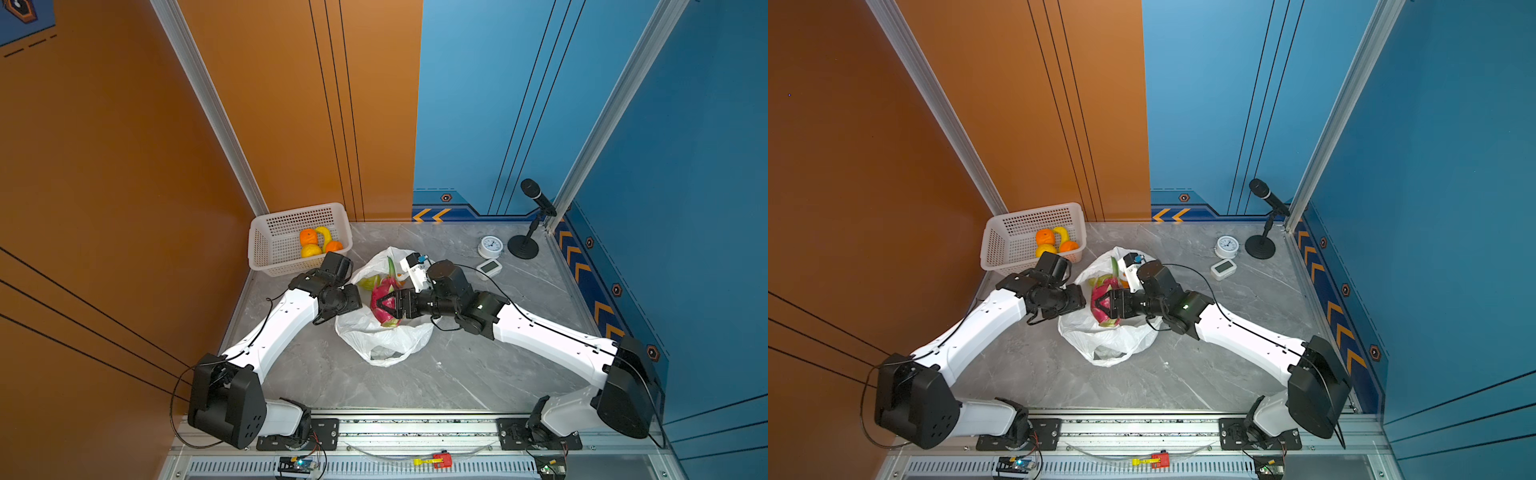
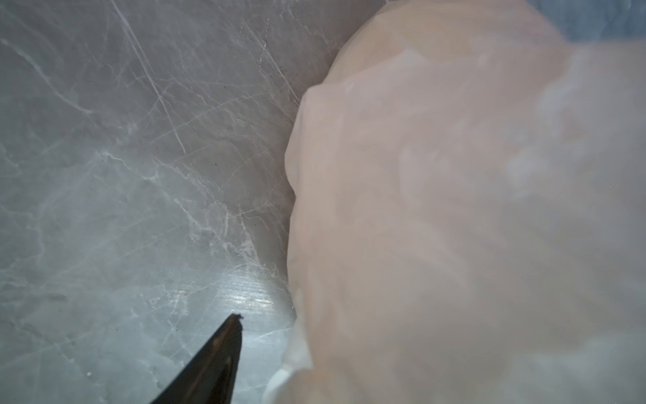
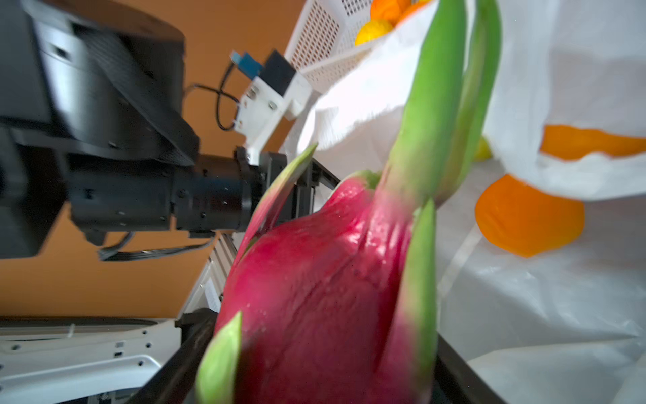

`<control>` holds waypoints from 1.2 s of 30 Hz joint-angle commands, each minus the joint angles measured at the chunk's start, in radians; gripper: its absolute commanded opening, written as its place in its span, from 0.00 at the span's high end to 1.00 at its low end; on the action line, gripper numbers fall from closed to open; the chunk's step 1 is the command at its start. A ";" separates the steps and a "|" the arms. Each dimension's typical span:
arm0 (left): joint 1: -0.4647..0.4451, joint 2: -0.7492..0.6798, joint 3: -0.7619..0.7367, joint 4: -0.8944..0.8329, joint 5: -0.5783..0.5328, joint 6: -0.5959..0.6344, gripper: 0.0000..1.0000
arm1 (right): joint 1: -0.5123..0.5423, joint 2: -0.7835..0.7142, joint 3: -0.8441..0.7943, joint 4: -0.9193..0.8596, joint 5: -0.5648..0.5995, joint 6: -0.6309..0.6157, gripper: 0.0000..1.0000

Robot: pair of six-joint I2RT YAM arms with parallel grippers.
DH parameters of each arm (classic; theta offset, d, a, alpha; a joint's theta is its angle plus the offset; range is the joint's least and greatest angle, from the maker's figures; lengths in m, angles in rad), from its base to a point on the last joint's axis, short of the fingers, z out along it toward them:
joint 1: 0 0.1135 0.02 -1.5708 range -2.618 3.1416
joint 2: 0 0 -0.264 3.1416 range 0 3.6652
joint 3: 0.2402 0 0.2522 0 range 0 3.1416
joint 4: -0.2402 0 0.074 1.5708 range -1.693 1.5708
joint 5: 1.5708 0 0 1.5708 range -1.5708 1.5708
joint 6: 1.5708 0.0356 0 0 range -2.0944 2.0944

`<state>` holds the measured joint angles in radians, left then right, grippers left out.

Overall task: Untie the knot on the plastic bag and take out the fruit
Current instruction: 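Lift the dragon fruit out of the bag toward the left gripper, then grasp the dragon fruit with the left gripper and open the right gripper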

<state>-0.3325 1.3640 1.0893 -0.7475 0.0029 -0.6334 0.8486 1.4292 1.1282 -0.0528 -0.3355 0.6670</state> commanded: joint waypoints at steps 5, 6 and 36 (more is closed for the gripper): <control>0.015 -0.115 0.090 -0.023 0.019 0.000 0.17 | -0.065 -0.079 0.000 0.252 0.113 0.130 0.48; 0.015 -0.127 0.101 -0.019 0.025 0.003 0.16 | -0.070 -0.080 0.012 0.258 0.134 0.136 0.48; -0.155 -0.161 0.151 0.798 0.325 0.122 0.03 | -0.116 0.049 0.230 0.394 0.371 0.502 0.49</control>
<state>-0.4747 1.1820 1.1980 0.0086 0.2810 -0.5461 0.7383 1.4834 1.3220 0.2733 0.0280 1.1076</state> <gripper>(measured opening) 0.974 0.768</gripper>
